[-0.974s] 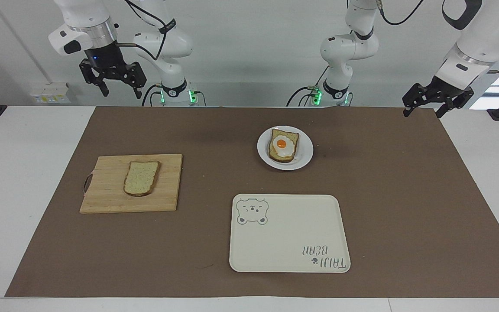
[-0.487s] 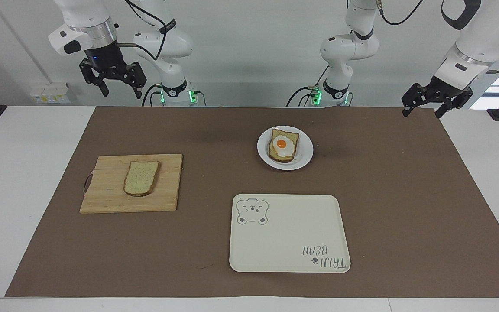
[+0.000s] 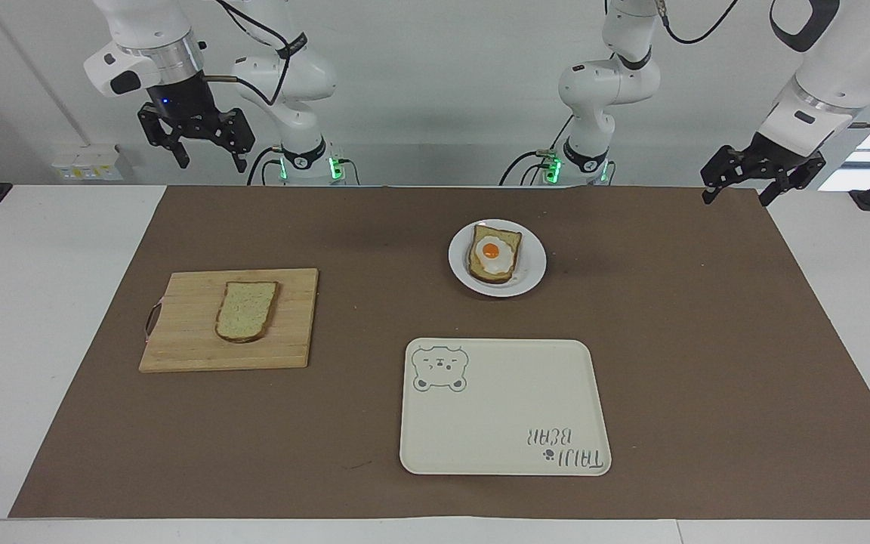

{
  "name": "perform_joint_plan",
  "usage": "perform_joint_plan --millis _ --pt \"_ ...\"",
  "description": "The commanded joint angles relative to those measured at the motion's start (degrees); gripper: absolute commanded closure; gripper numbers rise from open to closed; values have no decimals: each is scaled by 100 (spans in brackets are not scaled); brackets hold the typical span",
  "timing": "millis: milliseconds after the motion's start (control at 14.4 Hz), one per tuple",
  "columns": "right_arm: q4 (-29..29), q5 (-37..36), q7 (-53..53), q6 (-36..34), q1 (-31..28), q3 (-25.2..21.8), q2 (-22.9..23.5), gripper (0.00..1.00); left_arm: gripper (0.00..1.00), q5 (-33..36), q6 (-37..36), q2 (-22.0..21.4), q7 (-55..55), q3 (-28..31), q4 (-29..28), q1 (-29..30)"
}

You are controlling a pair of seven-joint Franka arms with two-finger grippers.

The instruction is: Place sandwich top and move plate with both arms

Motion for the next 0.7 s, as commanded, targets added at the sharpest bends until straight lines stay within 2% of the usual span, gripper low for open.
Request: perform_joint_plan --millis 0,626 --pt "-118 79 -8 4 -90 26 -116 0 0 44 -117 -17 47 -36 55 49" --pt "-109 87 -17 -13 -90 -18 -107 0 0 44 -108 -17 47 -36 55 66"
